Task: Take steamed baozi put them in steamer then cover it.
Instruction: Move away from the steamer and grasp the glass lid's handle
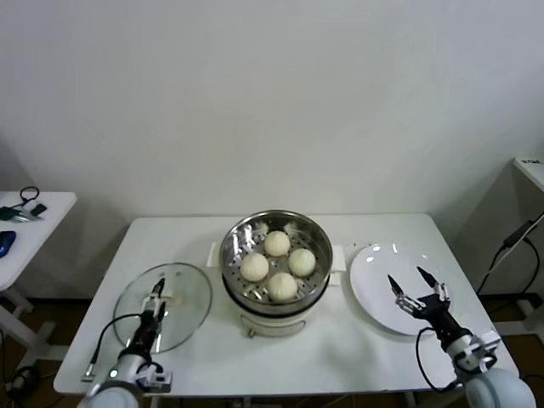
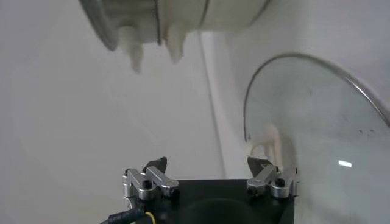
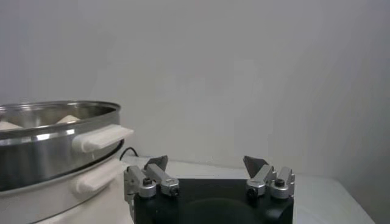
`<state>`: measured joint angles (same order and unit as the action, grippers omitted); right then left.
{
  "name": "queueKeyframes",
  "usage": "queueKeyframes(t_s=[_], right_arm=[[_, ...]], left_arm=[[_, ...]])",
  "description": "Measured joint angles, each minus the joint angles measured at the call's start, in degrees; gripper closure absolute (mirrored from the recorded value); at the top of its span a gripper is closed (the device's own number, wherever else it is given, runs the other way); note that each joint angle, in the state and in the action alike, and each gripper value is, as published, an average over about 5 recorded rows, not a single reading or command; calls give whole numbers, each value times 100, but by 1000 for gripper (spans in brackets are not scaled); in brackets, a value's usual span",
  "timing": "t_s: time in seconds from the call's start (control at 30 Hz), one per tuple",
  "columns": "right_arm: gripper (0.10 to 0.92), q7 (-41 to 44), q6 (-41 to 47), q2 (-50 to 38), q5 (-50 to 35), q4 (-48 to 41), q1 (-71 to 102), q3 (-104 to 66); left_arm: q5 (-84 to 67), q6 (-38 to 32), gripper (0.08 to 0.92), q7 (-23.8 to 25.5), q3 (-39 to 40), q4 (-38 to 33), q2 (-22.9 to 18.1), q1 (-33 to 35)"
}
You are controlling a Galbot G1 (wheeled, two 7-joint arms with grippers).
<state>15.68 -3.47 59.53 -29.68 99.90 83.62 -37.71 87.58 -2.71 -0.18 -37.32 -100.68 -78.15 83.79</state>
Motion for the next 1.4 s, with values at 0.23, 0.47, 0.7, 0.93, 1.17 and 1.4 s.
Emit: queueKeyframes(t_s=[0.23,0.47,0.7,0.93,1.17,1.4], right_arm=[[203,-60,35,73,62,-107,-108,9],[203,-88,33,160,160,-202,-215,59],[203,-89,26,211,245,-261,-292,102],[203,-41,-15,271,352,-349,-350,145],[203,9,-72,306,484,-404,-357,163],[203,76,-147,374,639,-481,-349,176]], left_arm=[[156,48,177,-201,0,474,-17,-308],[199,117,177,-406,60,901,-17,-589],[141,197,177,-558,96,1191,-6,-847],[3,236,177,-629,144,1382,38,-1019],[-119,236,183,-744,170,1587,44,-1153],[-240,200,354,-796,170,1707,66,-1196]])
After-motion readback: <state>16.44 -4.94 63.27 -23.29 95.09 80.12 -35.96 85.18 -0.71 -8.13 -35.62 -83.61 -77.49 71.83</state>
